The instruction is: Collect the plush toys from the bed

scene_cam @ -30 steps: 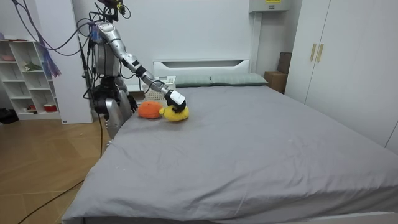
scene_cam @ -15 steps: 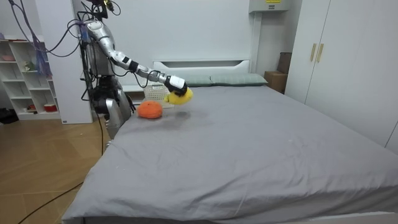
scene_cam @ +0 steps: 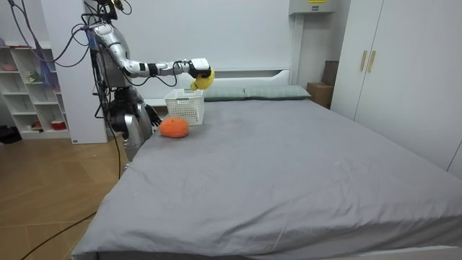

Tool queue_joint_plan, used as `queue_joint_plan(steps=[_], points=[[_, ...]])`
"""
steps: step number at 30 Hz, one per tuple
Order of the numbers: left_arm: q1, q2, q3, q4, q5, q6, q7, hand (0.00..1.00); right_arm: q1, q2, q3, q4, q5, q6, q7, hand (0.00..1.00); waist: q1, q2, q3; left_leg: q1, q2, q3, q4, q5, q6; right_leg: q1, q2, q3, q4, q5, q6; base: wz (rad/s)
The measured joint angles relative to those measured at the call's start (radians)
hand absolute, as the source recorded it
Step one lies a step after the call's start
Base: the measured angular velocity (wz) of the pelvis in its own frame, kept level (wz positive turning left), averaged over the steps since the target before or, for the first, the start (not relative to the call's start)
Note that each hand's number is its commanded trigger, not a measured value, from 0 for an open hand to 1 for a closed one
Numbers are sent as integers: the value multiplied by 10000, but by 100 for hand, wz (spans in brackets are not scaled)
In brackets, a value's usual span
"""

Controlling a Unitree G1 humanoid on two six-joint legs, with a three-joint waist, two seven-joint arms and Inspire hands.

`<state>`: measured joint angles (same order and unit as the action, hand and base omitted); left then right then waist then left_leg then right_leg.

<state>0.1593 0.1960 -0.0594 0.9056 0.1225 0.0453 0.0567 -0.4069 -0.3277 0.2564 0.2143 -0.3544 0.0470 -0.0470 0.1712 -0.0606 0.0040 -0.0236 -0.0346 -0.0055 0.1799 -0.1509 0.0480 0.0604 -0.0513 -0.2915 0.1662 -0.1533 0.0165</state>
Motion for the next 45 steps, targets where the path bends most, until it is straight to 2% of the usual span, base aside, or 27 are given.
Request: queue_joint_plan(steps=[3, 4, 6, 8, 11, 12, 13, 14, 15, 17, 20, 22, 25, 28, 31, 34, 45], points=[[-26, -113, 17, -29, -7, 0, 0, 0, 0, 352, 60, -584, -149, 18, 243, 100, 79, -26, 36, 31, -7, -87, -5, 8, 11, 74, -24, -110, -4, -7, 12, 10], [-33, -174, 30, -30, -6, -1, 0, 0, -6, 490, 116, -713, -188, 67, 340, 100, 222, -28, 57, 56, -7, -94, -17, 8, 11, 94, -12, -106, -5, -8, 13, 0], [-73, -223, 54, -35, 7, -5, 0, 0, -13, 515, 344, -717, -228, 152, 445, 100, 375, -48, 77, 99, -38, -205, -47, 10, 14, 149, 3, -105, -6, -11, 18, 7], [-146, -224, 83, -35, 360, 0, 1, 0, -13, 559, 481, -718, -430, 261, 599, 100, 502, -92, 140, 85, -81, -348, -47, 11, 15, 191, -10, -107, -37, -30, 48, 19], [-232, -299, 168, -56, 688, 206, 18, 0, -64, 763, 635, -713, -928, 698, 823, 100, 789, -185, 138, -5, -163, -548, -30, 27, 30, 200, -20, -130, -166, -35, 54, 19], [-236, -308, 168, -55, 689, 242, 18, 0, -73, 777, 677, -713, -977, 763, 848, 89, 833, -194, 138, -4, -164, -547, -29, 32, 32, 200, -19, -130, -167, -35, 54, 8], [-232, -363, 257, -56, 852, 333, 17, 0, -83, 863, 718, -713, -1237, 872, 913, 73, 998, -218, 136, -10, -174, -580, -31, 59, 35, 214, -24, -168, -170, -35, 55, 5], [-255, -445, 440, -55, 1051, 401, 17, 0, -95, 956, 726, -712, -1322, 994, 941, 7, 1140, -237, 144, -21, -183, -612, -23, 61, 36, 233, -29, -242, -174, -36, 56, 10], [-263, -484, 502, -55, 1136, 417, 17, 0, -109, 1015, 727, -711, -1345, 1053, 942, 0, 1174, -245, 149, -30, -191, -647, 0, 63, 37, 246, -37, -336, -175, -36, 56, 17], [-300, -597, 579, -55, 1441, 499, 13, 0, -258, 1227, 726, -681, -1467, 1151, 941, 0, 1231, -265, 156, -91, -275, -861, 77, 86, 57, 271, -108, -630, -176, -60, 95, 26], [-369, -603, 579, -59, 1574, 598, -1, 0, -385, 1364, 737, -655, -1537, 1249, 934, 0, 1399, -300, 160, -170, -336, -984, 86, 121, 82, 296, -150, -705, -175, -65, 103, 19], [-347, -592, 581, -62, 1789, 721, -20, 0, -430, 1635, 756, -649, -1698, 1303, 935, 0, 1410, -399, 186, -166, -422, -1189, 110, 147, 98, 387, -187, -733, -174, -93, 149, 29], [-341, -593, 581, -86, 2078, 806, -36, 0, -430, 1805, 758, -646, -1697, 1369, 954, 0, 1511, -455, 217, -195, -511, -1399, 225, 167, 133, 465, -235, -903, -146, -95, 153, 23], [-290, -610, 578, -209, 2559, 1024, -99, 0, -429, 1838, 761, -629, -1691, 1548, 1151, 0, 1684, -496, 211, -200, -610, -1588, 276, 207, 160, 535, -285, -915, -139, -117, 189, 19], [-287, -634, 578, -342, 2838, 1114, -99, 0, -429, 1863, 768, -482, -1692, 1551, 1165, 0, 1914, -521, 199, -191, -663, -1663, 245, 283, 179, 540, -319, -806, -130, -133, 215, 12], [-171, -639, 602, -562, 2839, 1228, -95, 0, -430, 1939, 768, -272, -1690, 1549, 1178, 0, 1994, -561, 177, -166, -684, -1733, 255, 300, 178, 590, -313, -658, -136, -133, 215, 8], [-99, -717, 544, -745, 2838, 1275, -95, 0, -404, 1917, 768, 148, -1506, 1550, 1152, 0, 1842, -583, 181, -145, -676, -1696, 252, 315, 165, 606, -292, -533, -141, -133, 215, 0]])
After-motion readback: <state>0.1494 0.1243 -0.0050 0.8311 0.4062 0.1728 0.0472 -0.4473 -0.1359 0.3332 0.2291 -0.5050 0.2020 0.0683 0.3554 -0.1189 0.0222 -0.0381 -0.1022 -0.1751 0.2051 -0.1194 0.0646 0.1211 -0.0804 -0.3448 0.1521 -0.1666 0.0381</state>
